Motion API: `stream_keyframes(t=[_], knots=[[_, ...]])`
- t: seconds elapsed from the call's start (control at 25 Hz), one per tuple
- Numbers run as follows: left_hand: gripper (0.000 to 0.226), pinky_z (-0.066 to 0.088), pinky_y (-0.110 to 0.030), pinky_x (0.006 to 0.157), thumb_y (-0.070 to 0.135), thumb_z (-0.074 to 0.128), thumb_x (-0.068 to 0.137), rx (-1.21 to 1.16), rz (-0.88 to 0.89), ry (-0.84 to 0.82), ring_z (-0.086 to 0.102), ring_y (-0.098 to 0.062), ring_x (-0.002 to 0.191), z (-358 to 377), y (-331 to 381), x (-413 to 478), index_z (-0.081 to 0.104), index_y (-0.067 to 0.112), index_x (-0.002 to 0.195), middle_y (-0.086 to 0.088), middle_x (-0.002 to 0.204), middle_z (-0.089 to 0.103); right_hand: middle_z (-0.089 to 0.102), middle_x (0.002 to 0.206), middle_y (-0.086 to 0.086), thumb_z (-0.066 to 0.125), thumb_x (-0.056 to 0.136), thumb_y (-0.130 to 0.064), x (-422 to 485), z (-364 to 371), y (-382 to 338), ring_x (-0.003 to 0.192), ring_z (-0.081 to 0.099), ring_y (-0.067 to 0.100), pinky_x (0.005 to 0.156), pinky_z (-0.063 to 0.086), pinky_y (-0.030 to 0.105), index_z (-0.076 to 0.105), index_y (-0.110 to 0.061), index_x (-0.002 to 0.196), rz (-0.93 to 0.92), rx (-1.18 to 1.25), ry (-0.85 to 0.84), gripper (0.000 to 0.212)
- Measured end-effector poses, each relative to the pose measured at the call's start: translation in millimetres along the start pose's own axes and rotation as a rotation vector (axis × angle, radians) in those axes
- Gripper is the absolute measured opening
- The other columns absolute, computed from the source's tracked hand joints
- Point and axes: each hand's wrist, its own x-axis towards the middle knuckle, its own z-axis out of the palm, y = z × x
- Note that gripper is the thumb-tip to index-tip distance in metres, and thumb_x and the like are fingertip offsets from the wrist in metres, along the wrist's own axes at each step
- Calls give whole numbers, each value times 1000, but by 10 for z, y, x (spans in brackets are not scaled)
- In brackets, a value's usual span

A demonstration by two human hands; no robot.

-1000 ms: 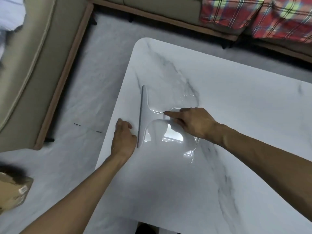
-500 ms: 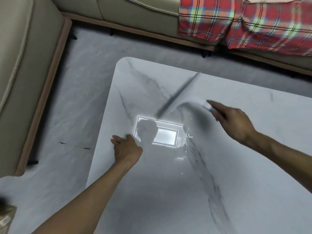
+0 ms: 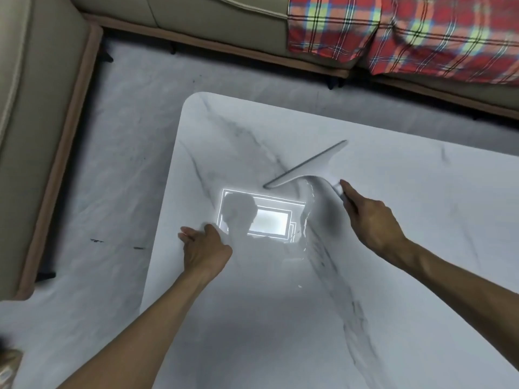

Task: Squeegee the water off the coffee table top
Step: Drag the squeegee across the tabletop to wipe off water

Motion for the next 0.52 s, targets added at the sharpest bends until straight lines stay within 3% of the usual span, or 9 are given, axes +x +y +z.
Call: stream_keyframes(t=[0.12,0.28,0.36,0.44,0.52], knots=[[35,38,-51,106,8,42,83,-2,18,-10,-6,-43,146,-16,-28,-19,41,8,118,-31,156,-10,59,66,1,28,99,-46,-473,-121,294,64,58,33,63,50,38,37,-39,140,70,-48,-58,42],[41,24,-50,116,15,44,85,52,-49,35,2,-46,145,29,30,-9,41,7,126,-33,155,-1,71,95,14,35,100,-47,-30,-409,340,89,65,37,81,51,41,50,-28,135,67,144,104,43],[44,21,-49,117,17,46,85,104,-54,140,17,-45,141,99,109,-29,42,6,128,-32,150,16,67,98,17,31,100,-48,465,-498,223,83,62,39,66,51,39,52,-25,120,120,213,149,37],[34,28,-44,113,11,49,82,118,89,263,31,-42,131,202,227,-57,49,6,115,-24,137,32,61,95,21,28,100,-45,828,-517,129,71,57,38,46,42,31,47,-25,105,220,294,143,28],[29,31,-41,110,5,50,78,113,290,292,36,-39,127,326,384,-92,52,7,107,-20,130,35,58,95,23,26,100,-41,901,-443,128,73,56,37,44,38,29,46,-26,116,253,237,122,29]])
